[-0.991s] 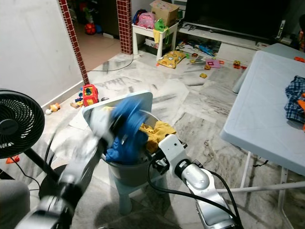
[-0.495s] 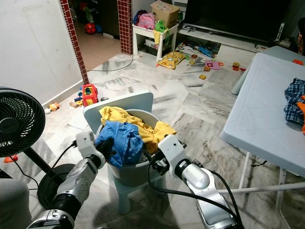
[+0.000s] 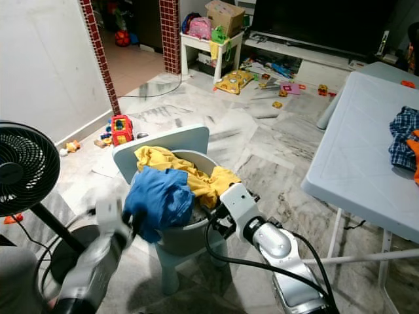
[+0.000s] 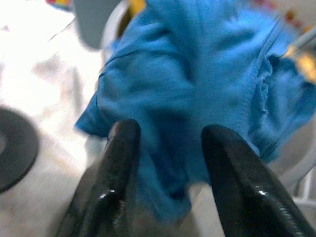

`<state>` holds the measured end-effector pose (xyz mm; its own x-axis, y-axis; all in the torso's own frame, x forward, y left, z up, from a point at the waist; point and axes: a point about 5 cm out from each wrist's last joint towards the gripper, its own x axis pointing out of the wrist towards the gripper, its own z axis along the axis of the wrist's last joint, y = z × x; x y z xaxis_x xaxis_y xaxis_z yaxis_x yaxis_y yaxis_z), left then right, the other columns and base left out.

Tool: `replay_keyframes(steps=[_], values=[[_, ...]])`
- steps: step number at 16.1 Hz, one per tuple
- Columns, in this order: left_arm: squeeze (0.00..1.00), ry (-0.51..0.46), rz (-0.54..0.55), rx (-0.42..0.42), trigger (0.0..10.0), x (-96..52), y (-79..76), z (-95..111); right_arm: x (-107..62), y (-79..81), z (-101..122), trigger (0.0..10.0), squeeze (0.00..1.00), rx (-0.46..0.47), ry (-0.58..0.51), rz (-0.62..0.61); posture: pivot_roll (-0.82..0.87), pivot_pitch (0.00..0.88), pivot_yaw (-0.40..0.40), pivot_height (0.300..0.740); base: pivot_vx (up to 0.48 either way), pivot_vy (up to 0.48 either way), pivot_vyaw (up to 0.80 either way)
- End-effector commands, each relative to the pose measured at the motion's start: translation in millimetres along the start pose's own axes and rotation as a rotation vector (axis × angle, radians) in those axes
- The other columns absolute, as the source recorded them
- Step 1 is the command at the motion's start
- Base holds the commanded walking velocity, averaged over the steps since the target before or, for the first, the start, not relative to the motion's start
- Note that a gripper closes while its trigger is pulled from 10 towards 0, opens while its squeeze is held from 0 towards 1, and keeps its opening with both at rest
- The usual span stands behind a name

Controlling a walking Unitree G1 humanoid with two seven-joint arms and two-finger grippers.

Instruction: Hang hanger

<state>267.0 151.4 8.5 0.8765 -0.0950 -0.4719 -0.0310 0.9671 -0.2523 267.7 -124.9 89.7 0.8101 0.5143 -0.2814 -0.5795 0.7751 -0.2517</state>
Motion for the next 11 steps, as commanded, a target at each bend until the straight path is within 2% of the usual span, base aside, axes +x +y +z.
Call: replay_keyframes(steps=[1, 2, 5, 7, 11], values=[[1.0, 0.002, 0.013, 0.043, 10.0, -3.5, 0.9, 3, 0.6, -2.3, 2, 10.0, 0.0, -0.011, -0.005, -0.003, -0.17, 0.0, -0.038, 0.74, 0.0, 0.0, 0.0], [1.0, 0.016, 0.037, 0.067, 10.0, -8.8, 7.0, -1, 1.0, -2.3, 2, 10.0, 0.0, -0.012, -0.005, -0.001, -0.17, 0.0, -0.039, 0.74, 0.0, 0.0, 0.0], [1.0, 0.025, 0.057, 0.096, 10.0, -17.9, 11.7, 0, 2.7, -3.4, 2, 10.0, 0.0, -0.013, -0.006, -0.001, -0.16, 0.0, -0.041, 0.74, 0.0, 0.0, 0.0], [1.0, 0.031, 0.072, 0.078, 10.0, -15.1, 15.4, 2, 3.8, -2.4, 3, 10.0, 0.0, -0.012, -0.01, 0.0, -0.17, 0.0, -0.039, 0.74, 0.0, 0.0, 0.0], [1.0, 0.013, 0.053, 0.065, 10.0, -10.5, 12.3, 10, 3.0, -3.8, 2, 10.0, 0.0, -0.011, -0.008, -0.007, -0.17, 0.0, -0.032, 0.74, 0.0, 0.0, 0.0]])
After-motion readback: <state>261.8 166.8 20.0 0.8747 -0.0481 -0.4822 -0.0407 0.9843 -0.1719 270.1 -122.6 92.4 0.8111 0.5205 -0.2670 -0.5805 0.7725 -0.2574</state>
